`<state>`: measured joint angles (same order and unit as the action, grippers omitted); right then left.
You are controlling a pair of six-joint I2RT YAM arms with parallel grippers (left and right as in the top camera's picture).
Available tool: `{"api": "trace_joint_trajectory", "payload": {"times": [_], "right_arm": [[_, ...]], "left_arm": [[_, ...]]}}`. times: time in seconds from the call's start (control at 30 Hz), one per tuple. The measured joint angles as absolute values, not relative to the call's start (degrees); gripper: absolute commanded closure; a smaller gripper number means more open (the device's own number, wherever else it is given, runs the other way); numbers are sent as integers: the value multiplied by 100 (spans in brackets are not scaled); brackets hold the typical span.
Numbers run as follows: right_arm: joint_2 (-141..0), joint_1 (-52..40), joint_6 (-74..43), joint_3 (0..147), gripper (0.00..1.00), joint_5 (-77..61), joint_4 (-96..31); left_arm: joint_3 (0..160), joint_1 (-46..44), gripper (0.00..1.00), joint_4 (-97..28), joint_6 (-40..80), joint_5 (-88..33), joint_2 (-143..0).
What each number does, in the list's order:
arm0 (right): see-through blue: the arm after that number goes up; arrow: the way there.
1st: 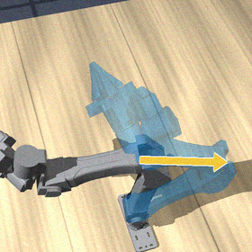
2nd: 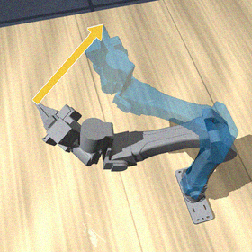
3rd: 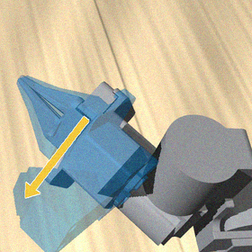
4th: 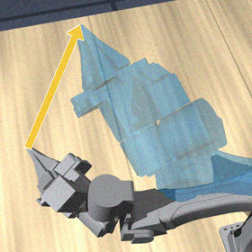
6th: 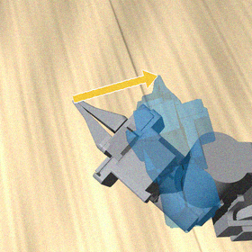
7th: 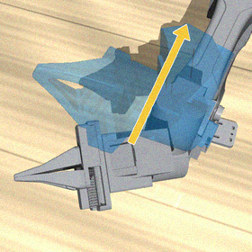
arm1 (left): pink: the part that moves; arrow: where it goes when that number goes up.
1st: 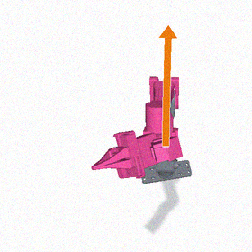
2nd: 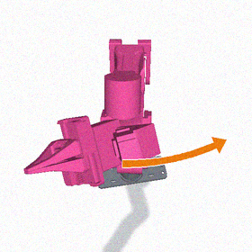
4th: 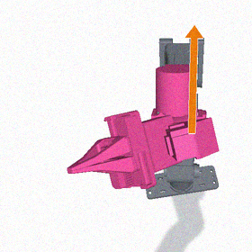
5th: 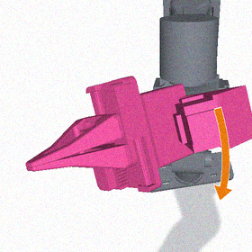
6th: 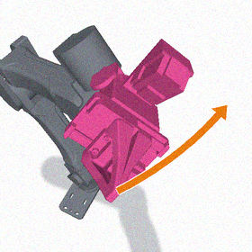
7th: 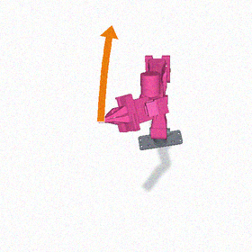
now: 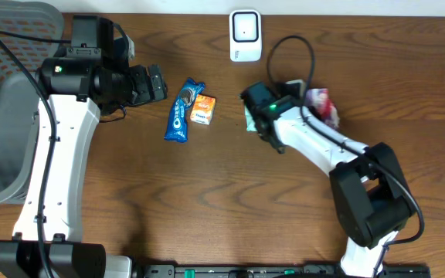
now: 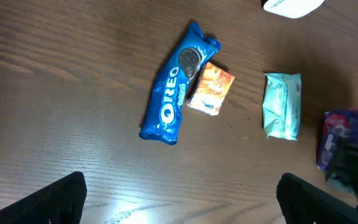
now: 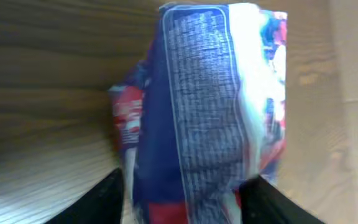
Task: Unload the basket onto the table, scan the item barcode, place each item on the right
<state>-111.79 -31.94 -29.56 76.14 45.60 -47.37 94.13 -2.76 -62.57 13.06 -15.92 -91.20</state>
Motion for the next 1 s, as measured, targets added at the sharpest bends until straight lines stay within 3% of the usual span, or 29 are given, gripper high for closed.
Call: {"api": "trace_joint_trajectory", "payload": {"times": [0.13,0.33,0.8,1.0], "right_arm": [[-11139,-3391,-2808,8044,22,4010,-4834],[-10895,-3251,-2582,8917,13,3223,-5260],[-10558,-2058,-2023,9454,15,1472,-5922],[-10558,-2008,-1682,9452,15,655,-5876]], "left_arm": [[9413,-276,2,-6259,1306,-1594,-9120],[9413,-276,2,-6257,1306,-1592,-9120],[9413,-276,2,-6257,1306,-1592,-9120],[9413,-276,2,-6257,1306,-1592,-9120]]}}
